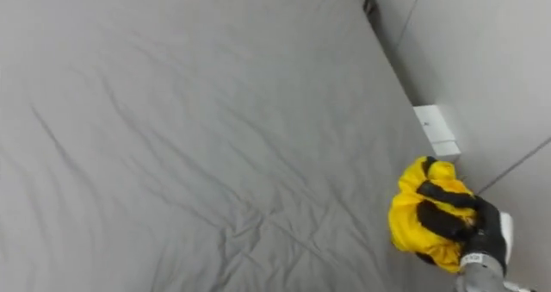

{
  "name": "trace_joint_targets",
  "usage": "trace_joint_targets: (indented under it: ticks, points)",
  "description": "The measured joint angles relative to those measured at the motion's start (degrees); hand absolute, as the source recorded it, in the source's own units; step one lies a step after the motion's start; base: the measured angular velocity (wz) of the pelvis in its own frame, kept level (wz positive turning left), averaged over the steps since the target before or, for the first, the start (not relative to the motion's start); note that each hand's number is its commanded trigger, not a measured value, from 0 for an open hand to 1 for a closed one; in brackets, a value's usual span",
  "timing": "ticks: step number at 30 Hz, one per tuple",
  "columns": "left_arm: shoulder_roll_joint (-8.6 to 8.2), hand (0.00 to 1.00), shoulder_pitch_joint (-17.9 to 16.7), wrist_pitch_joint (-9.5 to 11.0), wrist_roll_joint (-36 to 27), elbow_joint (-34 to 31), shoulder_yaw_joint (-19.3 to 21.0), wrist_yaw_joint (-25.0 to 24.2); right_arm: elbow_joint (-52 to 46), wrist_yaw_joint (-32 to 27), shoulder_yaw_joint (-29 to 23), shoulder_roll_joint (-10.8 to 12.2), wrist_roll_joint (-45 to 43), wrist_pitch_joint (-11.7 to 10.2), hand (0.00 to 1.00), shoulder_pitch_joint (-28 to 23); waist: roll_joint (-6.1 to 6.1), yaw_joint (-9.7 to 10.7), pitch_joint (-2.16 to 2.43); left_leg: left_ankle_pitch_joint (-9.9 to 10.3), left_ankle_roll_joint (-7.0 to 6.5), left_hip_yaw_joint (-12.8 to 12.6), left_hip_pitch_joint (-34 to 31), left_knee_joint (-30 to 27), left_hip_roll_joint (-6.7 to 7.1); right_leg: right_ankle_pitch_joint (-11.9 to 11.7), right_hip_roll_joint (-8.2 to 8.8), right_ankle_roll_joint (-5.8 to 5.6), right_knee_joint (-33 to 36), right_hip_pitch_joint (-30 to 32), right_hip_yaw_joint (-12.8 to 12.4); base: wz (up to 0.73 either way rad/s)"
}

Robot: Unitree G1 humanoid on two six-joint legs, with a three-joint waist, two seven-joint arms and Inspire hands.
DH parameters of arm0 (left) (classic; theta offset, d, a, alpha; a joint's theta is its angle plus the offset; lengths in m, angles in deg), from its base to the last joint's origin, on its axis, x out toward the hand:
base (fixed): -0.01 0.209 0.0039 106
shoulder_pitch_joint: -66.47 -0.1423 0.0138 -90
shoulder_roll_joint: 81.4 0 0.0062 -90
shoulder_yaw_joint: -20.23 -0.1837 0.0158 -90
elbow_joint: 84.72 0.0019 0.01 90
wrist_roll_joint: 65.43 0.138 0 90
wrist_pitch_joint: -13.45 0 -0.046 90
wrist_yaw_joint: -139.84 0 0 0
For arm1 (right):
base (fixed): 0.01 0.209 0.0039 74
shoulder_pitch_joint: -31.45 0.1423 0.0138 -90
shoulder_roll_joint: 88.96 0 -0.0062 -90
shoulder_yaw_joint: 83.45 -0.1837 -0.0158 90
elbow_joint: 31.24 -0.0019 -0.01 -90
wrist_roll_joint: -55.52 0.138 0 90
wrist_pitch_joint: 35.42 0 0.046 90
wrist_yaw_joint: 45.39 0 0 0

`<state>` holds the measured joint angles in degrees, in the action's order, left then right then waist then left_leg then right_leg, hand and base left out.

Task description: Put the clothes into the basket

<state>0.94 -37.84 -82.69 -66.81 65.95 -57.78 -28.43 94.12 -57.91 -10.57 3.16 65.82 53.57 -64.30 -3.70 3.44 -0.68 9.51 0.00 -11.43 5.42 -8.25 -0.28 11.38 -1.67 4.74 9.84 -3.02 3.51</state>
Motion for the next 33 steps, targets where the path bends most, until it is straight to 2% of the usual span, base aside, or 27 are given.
trace_joint_targets:
  ticks: [3,4,7,13,15,18,19,21,22,24,28,31,33]
  points:
    - [0.12,0.0,-0.9,-1.4,0.4,0.0,0.4,0.0,1.0,-1.2,-0.8,0.0,1.0,0.9,1.0,-0.6,0.12,1.6,-0.01,0.0,0.01,-1.0,0.2,0.0,-0.19,-0.3,-0.38,0.16,0.0,0.2,-1.5,-0.25]
    - [0.12,0.0,-1.1,-2.0,2.3,0.0,0.7,-0.1,2.0,-1.3,-1.7,0.0,1.3,0.9,1.0,-0.6,0.17,2.1,-0.05,0.0,0.01,-1.3,0.2,0.0,-0.16,-0.3,-0.49,0.2,0.0,0.3,-1.7,-0.16]
    - [0.13,0.0,-1.2,-2.8,4.8,0.0,1.2,-0.4,4.0,-1.9,-2.9,0.0,1.8,1.1,1.0,-0.7,0.29,2.4,-0.07,0.0,0.02,-2.8,0.1,0.0,-0.18,-0.4,-0.63,0.3,0.2,0.7,-2.3,-0.13]
    - [0.48,0.0,-1.2,-5.0,4.9,-0.1,0.4,-1.0,6.3,-1.8,-2.8,0.0,3.7,1.8,1.0,-0.3,1.16,3.1,-0.04,0.0,0.02,-4.0,-1.1,0.0,-0.82,-1.1,-1.26,0.52,0.2,2.6,-4.5,-0.18]
    - [0.7,0.0,-0.8,-5.9,4.9,-0.1,-1.0,-1.0,7.6,-2.5,-3.0,0.0,3.5,1.8,1.0,1.6,2.13,5.0,-0.17,0.0,0.02,-4.3,-3.1,-0.1,-0.96,-1.5,-1.51,0.57,0.7,4.9,-5.1,0.0]
    - [0.66,0.0,0.0,-6.9,5.0,0.0,-1.2,-1.3,9.7,-2.5,-4.9,-0.1,2.9,1.8,1.0,4.0,3.69,5.7,-0.26,0.0,0.02,-5.9,-5.5,-0.2,-1.04,-1.6,-1.78,0.5,2.5,8.5,-6.4,-0.16]
    - [0.67,0.0,0.2,-7.1,5.0,0.0,-1.5,-1.3,9.9,-2.6,-5.2,-0.2,2.9,1.8,1.0,4.2,4.03,5.7,-0.21,0.0,0.02,-6.0,-6.0,-0.3,-1.05,-1.6,-1.78,0.5,2.9,9.3,-6.7,-0.19]
    - [0.67,0.0,1.3,-7.7,5.7,0.0,-2.8,-1.3,11.3,-3.0,-5.1,-1.4,2.9,1.8,1.0,5.6,5.66,5.7,-0.46,0.0,0.02,-6.1,-8.8,-1.1,-1.04,-1.9,-1.94,0.23,4.0,12.6,-8.0,-0.23]
    - [0.67,0.0,2.1,-7.7,5.7,0.8,-3.5,-1.3,11.9,-3.1,-5.1,-2.2,2.9,1.8,1.0,6.6,6.75,5.6,-0.49,0.0,0.01,-6.4,-10.3,-1.2,-1.05,-2.3,-1.94,0.1,4.5,14.4,-8.2,-0.26]
    - [0.73,0.0,4.4,-7.7,5.5,3.2,-4.6,-1.2,13.1,-3.6,-5.0,-3.2,3.3,1.8,1.0,8.8,8.06,5.6,-0.51,0.0,-0.03,-7.4,-12.3,-1.3,-1.09,-2.5,-1.87,-0.06,5.7,17.2,-8.7,-0.26]
    - [1.35,0.0,8.4,-7.5,5.3,5.8,-9.1,-1.1,19.5,-6.2,-4.3,-4.8,4.6,0.9,1.0,14.6,9.66,5.3,-0.73,-0.5,-0.84,-8.3,-18.1,-3.1,-0.87,-3.1,-1.82,-0.39,8.3,23.7,-9.6,-0.09]
    - [1.36,0.0,10.2,-7.1,4.9,7.4,-10.4,-1.1,22.0,-7.1,-3.8,-4.8,4.8,0.0,1.0,16.8,10.57,5.0,-0.63,-0.8,-1.36,-8.7,-20.1,-3.1,-0.88,-3.5,-1.93,-0.34,9.1,26.1,-10.0,-0.1]
    - [1.37,0.0,11.3,-6.5,3.0,8.2,-11.8,-1.1,23.9,-7.8,-3.8,-5.0,5.1,-1.0,1.0,17.7,11.76,4.8,-0.68,-1.2,-1.83,-8.9,-21.7,-3.1,-0.89,-3.7,-1.94,-0.38,9.1,28.0,-10.0,0.0]
